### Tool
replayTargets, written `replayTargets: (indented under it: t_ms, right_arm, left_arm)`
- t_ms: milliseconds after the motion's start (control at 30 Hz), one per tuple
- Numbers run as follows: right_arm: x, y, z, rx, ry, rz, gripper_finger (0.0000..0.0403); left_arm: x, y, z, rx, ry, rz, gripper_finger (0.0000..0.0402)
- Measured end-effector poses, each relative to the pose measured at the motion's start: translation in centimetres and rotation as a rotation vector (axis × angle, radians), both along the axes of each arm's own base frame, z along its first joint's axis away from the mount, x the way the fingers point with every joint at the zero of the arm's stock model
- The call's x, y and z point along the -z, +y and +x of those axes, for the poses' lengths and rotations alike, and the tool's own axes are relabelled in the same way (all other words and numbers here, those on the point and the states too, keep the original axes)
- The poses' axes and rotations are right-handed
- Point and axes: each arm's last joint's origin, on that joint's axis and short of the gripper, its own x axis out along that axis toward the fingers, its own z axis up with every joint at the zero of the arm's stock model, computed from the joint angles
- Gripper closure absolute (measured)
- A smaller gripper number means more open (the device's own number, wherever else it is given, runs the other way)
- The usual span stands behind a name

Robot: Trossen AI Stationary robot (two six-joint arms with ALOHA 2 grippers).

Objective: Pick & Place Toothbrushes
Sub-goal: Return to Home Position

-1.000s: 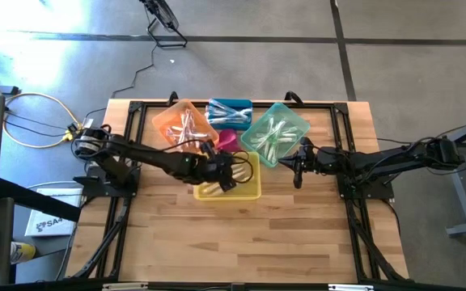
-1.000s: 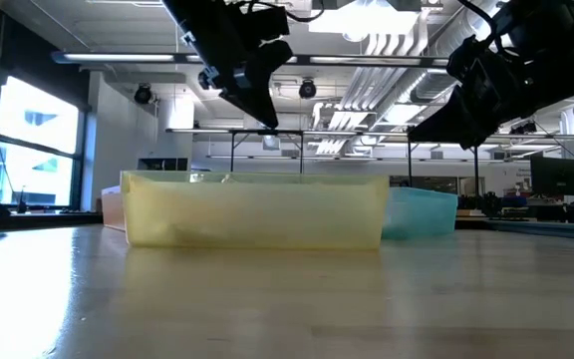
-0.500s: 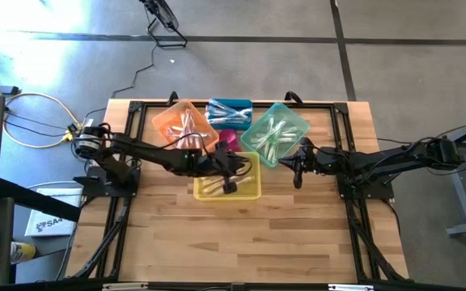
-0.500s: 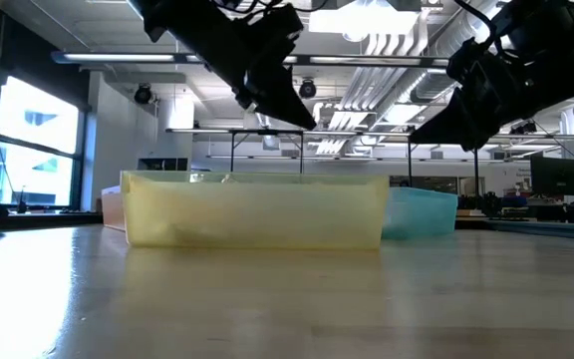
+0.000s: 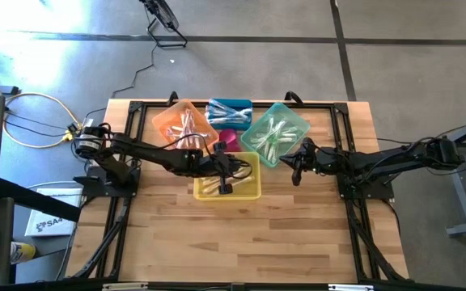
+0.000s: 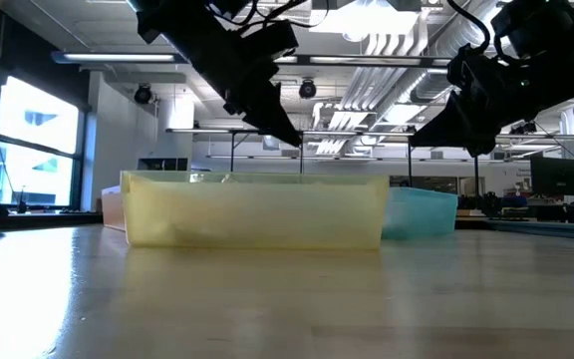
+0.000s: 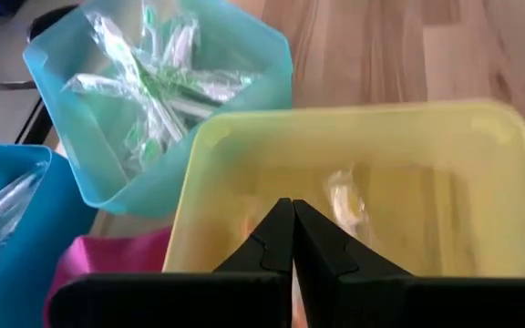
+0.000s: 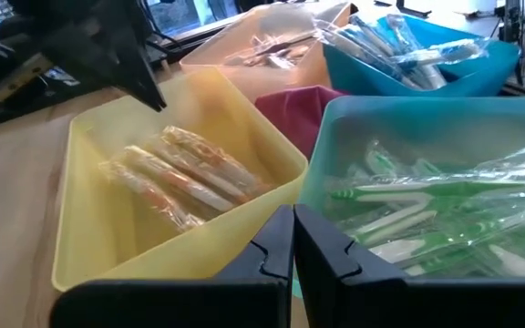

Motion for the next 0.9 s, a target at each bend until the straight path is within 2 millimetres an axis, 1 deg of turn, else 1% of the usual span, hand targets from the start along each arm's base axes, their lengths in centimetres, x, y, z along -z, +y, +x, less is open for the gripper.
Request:
replayTargets:
  t_ms: [133, 300, 900]
  right_arm:
    - [-0.01, 0.00, 0.00, 0.010, -0.009, 0.025, 0.0399]
    - [0.00, 0.00, 0.00, 0.014, -0.013, 0.037, 0.0399]
    - [0.00, 0.06, 0.02, -0.007, -0.014, 0.045, 0.0399]
  left_arm:
    - [0.09, 0.01, -0.07, 0.027, 0.026, 0.038, 0.0402]
    - [-0.01, 0.01, 0.01, 0.091, 0.047, 0.126, 0.0402]
    - [-0.05, 0.01, 0.03, 0.119, 0.058, 0.166, 0.0402]
